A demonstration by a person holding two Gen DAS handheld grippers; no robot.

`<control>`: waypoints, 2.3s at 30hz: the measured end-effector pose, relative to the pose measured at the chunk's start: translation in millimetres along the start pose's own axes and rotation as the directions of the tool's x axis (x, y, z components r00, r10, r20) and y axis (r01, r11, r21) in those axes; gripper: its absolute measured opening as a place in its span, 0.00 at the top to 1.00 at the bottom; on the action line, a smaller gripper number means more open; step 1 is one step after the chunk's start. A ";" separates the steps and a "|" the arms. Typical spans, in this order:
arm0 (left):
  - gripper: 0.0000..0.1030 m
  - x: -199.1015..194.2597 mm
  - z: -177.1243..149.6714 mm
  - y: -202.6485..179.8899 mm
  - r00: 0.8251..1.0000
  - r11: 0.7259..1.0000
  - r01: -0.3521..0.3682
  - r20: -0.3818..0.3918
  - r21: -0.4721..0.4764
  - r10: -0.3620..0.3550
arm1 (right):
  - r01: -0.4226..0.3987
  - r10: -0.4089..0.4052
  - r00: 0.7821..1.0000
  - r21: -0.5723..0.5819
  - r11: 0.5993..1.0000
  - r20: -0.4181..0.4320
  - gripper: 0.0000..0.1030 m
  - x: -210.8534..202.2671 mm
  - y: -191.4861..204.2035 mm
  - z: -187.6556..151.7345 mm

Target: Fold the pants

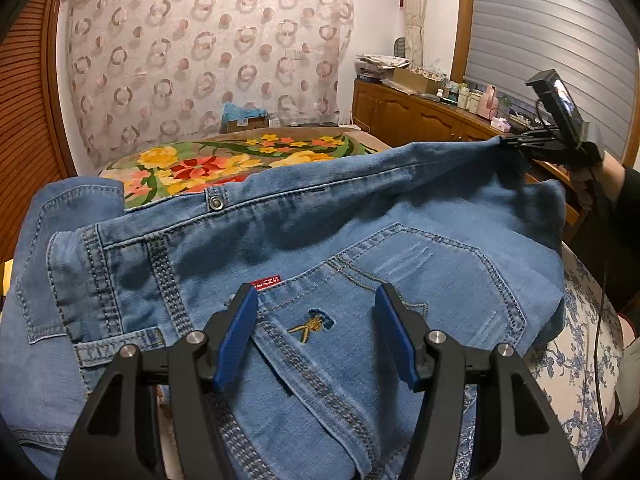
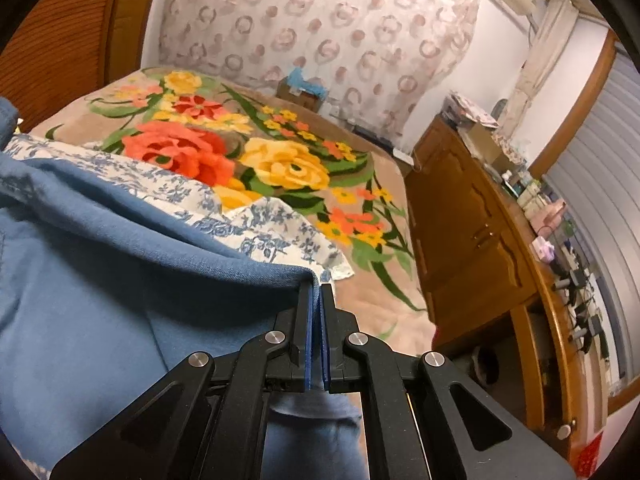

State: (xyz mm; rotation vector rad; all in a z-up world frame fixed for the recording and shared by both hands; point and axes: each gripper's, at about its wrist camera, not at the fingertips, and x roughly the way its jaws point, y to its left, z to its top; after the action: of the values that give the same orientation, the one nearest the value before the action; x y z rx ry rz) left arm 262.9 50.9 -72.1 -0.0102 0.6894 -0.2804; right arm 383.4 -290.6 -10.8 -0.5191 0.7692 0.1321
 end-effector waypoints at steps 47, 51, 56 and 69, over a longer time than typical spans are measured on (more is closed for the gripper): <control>0.41 1.8 -2.0 3.6 1.000 1.000 -0.016 -0.007 0.005 0.016 | -0.149 0.242 0.966 0.572 0.807 -0.089 0.43 -38.1 -40.0 -146.0; 0.41 1.8 -2.4 5.9 1.000 1.000 -0.021 -0.012 0.012 0.021 | -0.155 0.255 0.963 0.599 0.786 -0.085 0.43 -42.6 -35.0 -148.8; 0.41 -0.2 -3.1 12.6 1.000 1.000 -0.021 -0.011 0.016 0.021 | -0.181 0.280 0.958 0.611 0.770 -0.068 0.44 -40.8 -32.0 -144.6; 0.41 -11.6 2.9 5.8 0.999 0.999 -0.031 -0.022 0.008 0.031 | -0.182 0.168 0.983 0.517 0.836 0.074 0.92 -70.1 -28.6 -124.9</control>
State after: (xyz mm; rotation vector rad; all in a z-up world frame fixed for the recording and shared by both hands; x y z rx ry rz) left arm 257.6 59.2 -63.2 0.0109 0.7094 -0.2539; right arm 263.1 -372.0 -25.7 0.0756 0.7886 0.0929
